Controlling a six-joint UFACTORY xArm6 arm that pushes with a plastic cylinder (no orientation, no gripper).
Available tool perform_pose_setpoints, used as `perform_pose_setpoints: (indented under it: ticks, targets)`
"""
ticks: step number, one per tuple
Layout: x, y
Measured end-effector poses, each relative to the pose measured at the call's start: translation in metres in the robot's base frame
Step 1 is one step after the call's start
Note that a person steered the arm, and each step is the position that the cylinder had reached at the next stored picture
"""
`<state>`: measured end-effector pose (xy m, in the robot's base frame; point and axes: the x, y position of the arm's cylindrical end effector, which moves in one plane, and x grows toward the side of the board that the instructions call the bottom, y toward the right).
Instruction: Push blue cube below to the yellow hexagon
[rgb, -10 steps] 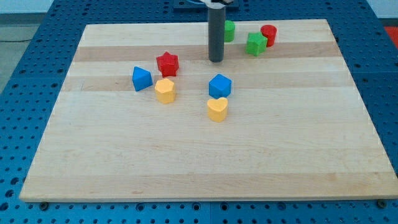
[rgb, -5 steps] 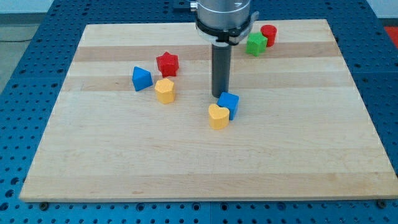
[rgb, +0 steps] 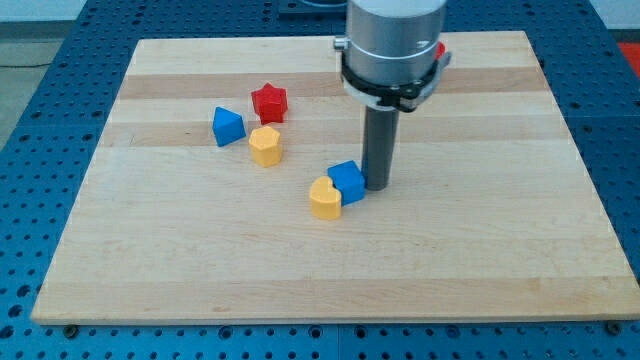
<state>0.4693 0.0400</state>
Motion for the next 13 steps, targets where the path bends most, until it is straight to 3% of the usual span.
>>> perform_pose_setpoints:
  ticks: [2, 4, 10, 13]
  targets:
    - [0.004, -0.017]
    - [0.017, -0.072]
    - [0.049, -0.102]
    - [0.061, -0.170]
